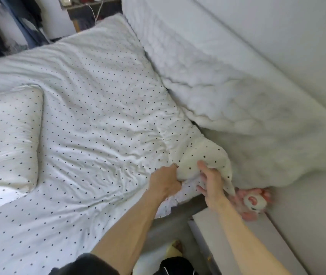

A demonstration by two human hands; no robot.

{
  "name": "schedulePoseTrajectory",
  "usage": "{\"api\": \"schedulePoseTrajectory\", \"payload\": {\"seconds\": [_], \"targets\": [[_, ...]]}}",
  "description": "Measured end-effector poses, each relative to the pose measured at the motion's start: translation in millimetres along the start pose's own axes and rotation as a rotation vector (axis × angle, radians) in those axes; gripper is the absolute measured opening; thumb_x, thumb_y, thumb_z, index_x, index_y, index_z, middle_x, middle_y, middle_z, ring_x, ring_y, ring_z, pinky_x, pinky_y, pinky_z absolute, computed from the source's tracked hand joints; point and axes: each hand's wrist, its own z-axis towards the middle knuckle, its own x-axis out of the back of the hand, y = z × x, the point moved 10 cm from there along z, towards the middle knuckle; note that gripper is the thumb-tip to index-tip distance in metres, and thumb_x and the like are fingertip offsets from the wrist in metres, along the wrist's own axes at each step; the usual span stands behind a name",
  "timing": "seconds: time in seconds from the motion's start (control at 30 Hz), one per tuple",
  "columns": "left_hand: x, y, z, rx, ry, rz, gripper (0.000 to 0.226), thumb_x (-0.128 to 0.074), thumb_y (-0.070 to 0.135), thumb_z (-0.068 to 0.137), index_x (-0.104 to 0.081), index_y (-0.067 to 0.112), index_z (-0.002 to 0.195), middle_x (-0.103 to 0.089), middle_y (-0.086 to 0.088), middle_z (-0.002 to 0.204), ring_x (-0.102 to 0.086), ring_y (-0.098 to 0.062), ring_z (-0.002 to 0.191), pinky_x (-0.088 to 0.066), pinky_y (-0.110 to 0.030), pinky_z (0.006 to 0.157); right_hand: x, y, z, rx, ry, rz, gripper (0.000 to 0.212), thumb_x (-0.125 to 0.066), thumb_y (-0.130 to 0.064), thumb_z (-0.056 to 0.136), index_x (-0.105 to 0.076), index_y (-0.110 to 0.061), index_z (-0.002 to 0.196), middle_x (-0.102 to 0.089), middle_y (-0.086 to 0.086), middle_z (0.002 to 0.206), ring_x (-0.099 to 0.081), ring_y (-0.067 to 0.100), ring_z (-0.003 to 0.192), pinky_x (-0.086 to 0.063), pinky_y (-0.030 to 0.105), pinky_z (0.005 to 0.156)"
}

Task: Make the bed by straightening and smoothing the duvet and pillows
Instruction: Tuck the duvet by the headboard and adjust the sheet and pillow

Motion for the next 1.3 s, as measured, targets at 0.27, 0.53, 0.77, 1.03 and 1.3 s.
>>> {"api": "schedulePoseTrajectory", "payload": {"seconds": [0.27, 0.53, 0.77, 1.03, 1.3], "targets": [[91.5, -76.2, -56.4, 0.162, -0.161, -0.216, 0.054, -0.06, 0.017, 0.075, -0.052, 0.022, 0.128, -0.064, -0.003, 0.111, -0.059, -0.025, 0.104, -0.047, -0.031, 0.076, -92.2, -74.9, -44.5, 0.039, -0.148, 0.042, 0.05, -0.086, -0.028, 0.077, -0.068, -0.018, 0.122, -0.077, 0.008, 0.109, -0.072, 0.029, 0.102, -0.059, 0.044, 0.089], [191.0, -167.9, -104.1, 0.314, -0.136, -1.147, 0.069, -0.061, 0.071, 0.076, -0.067, 0.016, 0.118, -0.07, -0.01, 0.113, -0.071, -0.034, 0.09, -0.059, -0.045, 0.077, -250.2, -61.8, -135.5, 0.276, -0.414, -0.628, 0.045, -0.076, -0.017, 0.072, -0.068, -0.023, 0.116, -0.07, 0.003, 0.104, -0.066, 0.026, 0.105, -0.049, 0.03, 0.08], [183.6, -304.3, -137.3, 0.459, -0.156, -0.801, 0.024, -0.055, 0.023, 0.095, -0.066, 0.007, 0.11, -0.068, -0.017, 0.114, -0.069, -0.034, 0.1, -0.058, -0.038, 0.072, -381.1, 55.3, -191.5, 0.136, -0.855, -1.145, 0.037, -0.084, -0.027, 0.067, -0.077, -0.03, 0.103, -0.074, -0.01, 0.1, -0.068, 0.01, 0.092, -0.055, 0.024, 0.074], [123.8, -572.3, -227.1, 0.656, 0.153, -0.674, 0.025, -0.048, 0.022, 0.089, -0.059, 0.013, 0.109, -0.066, -0.005, 0.092, -0.065, -0.024, 0.082, -0.049, -0.028, 0.064, -506.0, 175.5, -190.8, 0.238, -0.844, -1.541, 0.07, -0.069, -0.051, 0.092, -0.043, -0.026, 0.152, -0.041, -0.001, 0.159, -0.041, 0.021, 0.144, -0.04, 0.02, 0.1], [48.6, -743.7, -343.5, 1.035, 0.137, -0.563, 0.031, -0.041, 0.026, 0.092, -0.041, 0.026, 0.123, -0.062, -0.002, 0.115, -0.062, -0.026, 0.108, -0.047, -0.037, 0.088, -573.9, 304.0, -151.6, 0.416, -0.843, -2.178, 0.087, -0.049, -0.071, 0.091, 0.0, -0.047, 0.159, 0.013, -0.002, 0.171, -0.001, 0.035, 0.157, -0.02, 0.057, 0.122]]}}
